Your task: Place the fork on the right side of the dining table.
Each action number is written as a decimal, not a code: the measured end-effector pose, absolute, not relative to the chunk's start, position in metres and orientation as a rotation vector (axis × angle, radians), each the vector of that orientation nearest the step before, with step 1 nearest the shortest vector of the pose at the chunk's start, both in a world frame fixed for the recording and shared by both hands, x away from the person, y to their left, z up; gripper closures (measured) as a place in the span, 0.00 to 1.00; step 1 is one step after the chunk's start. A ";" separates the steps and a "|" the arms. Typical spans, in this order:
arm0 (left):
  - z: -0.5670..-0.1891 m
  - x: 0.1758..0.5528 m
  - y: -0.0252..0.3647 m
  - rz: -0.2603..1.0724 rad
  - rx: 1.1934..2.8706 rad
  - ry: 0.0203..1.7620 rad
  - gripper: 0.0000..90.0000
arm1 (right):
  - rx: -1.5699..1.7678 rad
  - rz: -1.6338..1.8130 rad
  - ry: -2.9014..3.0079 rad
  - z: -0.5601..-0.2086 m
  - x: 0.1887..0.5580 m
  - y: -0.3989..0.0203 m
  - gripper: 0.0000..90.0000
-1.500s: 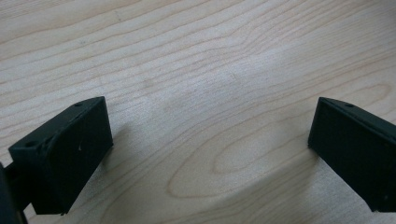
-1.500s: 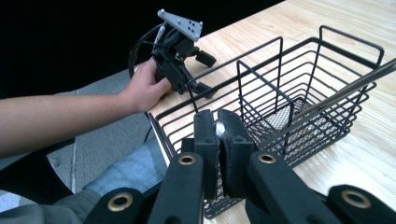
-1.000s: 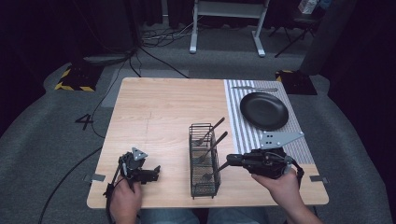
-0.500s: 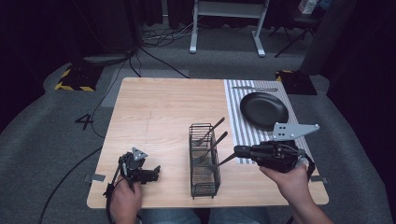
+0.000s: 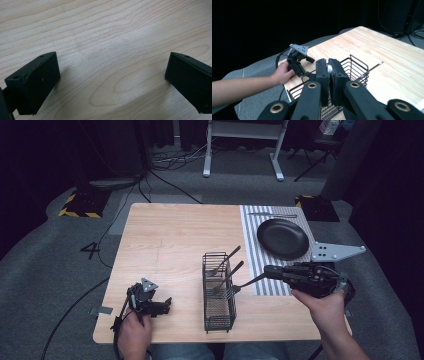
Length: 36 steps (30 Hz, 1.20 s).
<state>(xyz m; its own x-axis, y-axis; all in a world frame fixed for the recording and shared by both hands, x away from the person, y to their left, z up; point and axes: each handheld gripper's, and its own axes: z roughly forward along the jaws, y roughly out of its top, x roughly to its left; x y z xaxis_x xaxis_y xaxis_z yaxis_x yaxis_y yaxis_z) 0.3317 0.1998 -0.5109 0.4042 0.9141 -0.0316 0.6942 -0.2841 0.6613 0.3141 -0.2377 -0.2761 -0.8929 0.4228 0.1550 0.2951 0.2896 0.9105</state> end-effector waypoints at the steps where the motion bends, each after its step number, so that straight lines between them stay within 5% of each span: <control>1: -0.511 0.332 0.200 0.478 2.068 1.364 0.00 | 0.684 1.676 2.413 -0.273 0.315 -0.241 0.97; 36: -0.511 0.332 0.200 0.478 2.068 1.364 0.00 | 0.916 1.649 2.250 -0.271 0.349 -0.299 0.97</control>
<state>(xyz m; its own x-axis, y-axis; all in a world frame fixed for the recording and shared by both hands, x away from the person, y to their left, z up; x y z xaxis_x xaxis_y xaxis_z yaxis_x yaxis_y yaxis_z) 0.3317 0.1998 -0.5109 0.4044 0.9141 -0.0315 0.6942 -0.2843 0.6612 0.3491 -0.2990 -0.2707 -0.7862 0.5879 0.1904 0.3584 0.1829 0.9155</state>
